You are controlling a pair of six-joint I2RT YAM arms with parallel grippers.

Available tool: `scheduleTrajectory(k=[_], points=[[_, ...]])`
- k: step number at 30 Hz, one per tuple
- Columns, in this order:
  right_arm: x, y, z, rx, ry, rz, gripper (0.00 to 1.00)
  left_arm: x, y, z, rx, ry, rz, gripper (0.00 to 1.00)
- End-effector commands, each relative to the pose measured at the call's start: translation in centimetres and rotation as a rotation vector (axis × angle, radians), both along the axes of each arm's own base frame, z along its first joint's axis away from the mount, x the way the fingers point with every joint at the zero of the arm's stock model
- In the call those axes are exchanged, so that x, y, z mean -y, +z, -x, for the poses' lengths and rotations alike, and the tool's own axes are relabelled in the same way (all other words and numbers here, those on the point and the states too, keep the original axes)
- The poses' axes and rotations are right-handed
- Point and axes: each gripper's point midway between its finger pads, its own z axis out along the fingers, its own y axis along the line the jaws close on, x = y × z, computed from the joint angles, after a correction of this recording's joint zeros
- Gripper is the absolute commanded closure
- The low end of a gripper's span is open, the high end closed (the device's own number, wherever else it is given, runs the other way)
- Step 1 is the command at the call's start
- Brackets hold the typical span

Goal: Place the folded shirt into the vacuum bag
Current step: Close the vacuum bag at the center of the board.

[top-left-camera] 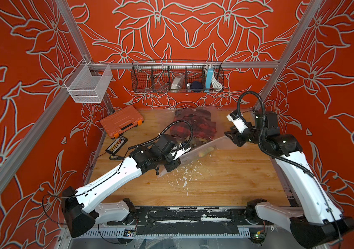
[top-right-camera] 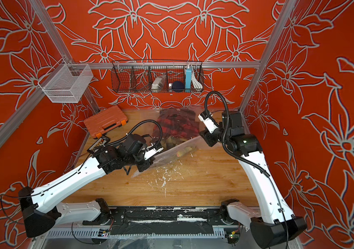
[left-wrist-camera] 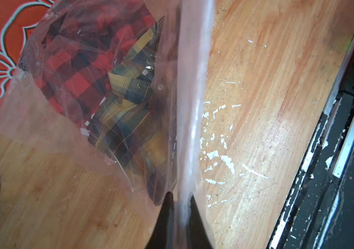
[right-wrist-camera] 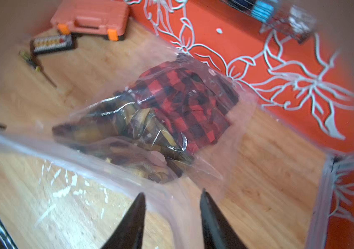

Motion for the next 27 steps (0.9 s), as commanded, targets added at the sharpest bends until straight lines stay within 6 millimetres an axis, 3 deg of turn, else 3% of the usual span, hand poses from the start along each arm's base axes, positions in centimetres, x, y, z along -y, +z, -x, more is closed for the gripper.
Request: scheduleTrajectory(k=[1, 4, 10, 22, 27], points=[[-2.0, -0.6, 2.8, -0.011, 0.219, 0.151, 0.47, 0.3, 2.9, 0.2, 0.074, -0.078, 0.032, 1.00], [-4.6, 0.3, 3.4, -0.022, 0.334, 0.146, 0.40, 0.8, 4.3, 0.2, 0.105, -0.103, 0.063, 1.00], [-8.2, -2.0, 6.8, -0.113, 0.513, 0.126, 0.33, 0.8, 5.4, 0.1, 0.126, -0.095, 0.088, 1.00], [-10.5, -4.1, 3.5, -0.087, 0.535, 0.239, 0.33, 1.1, 5.7, 0.6, 0.102, -0.103, 0.110, 1.00], [-11.2, -5.2, 3.5, -0.132, 0.569, 0.239, 0.38, 1.1, 5.7, 0.6, 0.103, -0.102, 0.107, 1.00]])
